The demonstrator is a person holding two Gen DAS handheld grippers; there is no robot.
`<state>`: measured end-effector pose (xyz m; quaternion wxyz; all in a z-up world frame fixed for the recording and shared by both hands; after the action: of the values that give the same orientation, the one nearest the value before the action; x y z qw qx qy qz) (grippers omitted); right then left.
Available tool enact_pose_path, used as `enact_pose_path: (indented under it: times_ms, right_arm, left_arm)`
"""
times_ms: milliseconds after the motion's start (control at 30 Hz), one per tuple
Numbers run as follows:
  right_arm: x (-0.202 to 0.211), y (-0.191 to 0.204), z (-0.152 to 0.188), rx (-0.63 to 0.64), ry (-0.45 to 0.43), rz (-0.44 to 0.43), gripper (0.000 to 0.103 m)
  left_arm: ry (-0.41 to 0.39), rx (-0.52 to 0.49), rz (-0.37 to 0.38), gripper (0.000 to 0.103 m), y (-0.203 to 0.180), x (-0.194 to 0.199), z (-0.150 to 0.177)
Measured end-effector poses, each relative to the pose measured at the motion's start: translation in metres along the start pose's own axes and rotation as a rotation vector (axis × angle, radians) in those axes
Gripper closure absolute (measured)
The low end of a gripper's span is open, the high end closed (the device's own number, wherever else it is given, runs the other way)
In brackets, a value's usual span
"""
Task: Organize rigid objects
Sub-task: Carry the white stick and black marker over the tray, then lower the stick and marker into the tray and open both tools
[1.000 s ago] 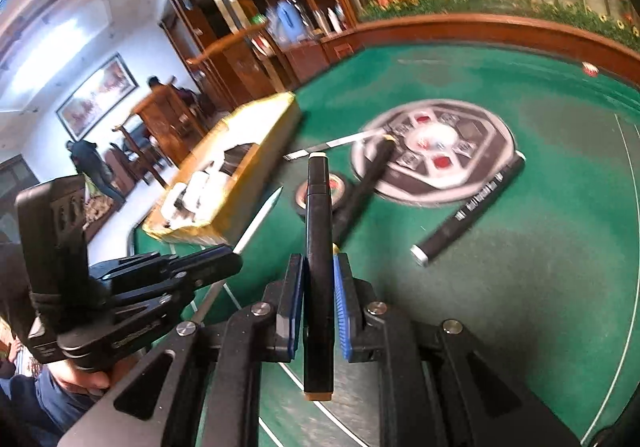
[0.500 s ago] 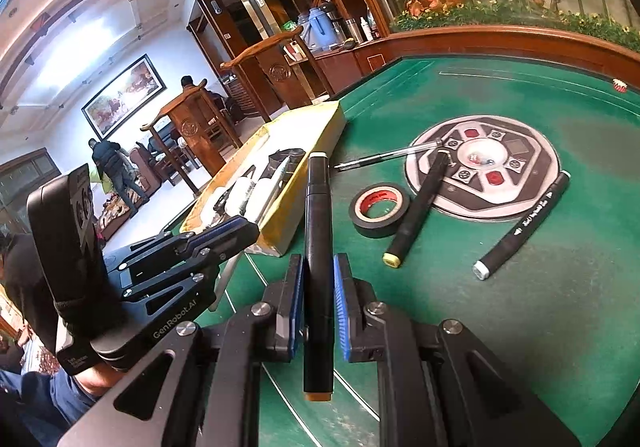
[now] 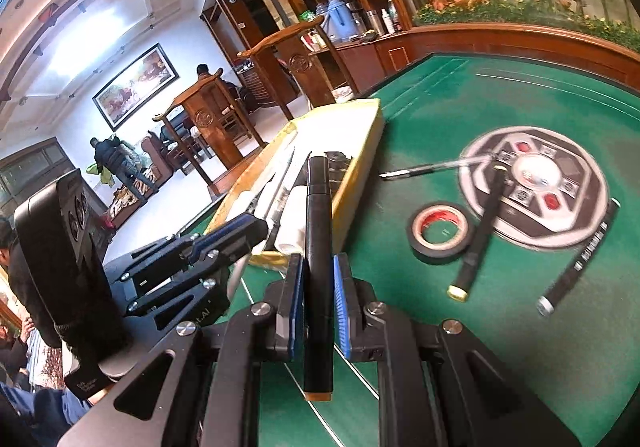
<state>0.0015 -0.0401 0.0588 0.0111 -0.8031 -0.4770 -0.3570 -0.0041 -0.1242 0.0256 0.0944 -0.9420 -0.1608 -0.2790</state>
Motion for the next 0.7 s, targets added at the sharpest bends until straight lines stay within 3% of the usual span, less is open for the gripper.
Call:
enact_pose_path:
  times_ms: [367, 700]
  right_arm:
    - [-0.065, 0.033, -0.043, -0.011, 0.047, -0.028, 0.089]
    - [-0.127, 0.01, -0.059, -0.116, 0.092, 0.007, 0.089]
  left_arm:
    - [0.104, 0.245, 0.039, 0.096, 0.079, -0.035, -0.017]
    - [0.208, 0.368, 0.054, 0.096, 0.105, -0.083, -0.02]
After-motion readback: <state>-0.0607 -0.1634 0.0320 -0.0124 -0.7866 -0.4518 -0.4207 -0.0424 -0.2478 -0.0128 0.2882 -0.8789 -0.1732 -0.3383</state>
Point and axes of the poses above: each gripper's, at about its wrist camera, not at the fingertips, and x roughly against the way its jaws point, y to its left, z to its underside, the point moved 8 cm from there along -x, roughly the way its jaws point, and after that the axes turned 7 degrees about x, right-handed, at the moved point
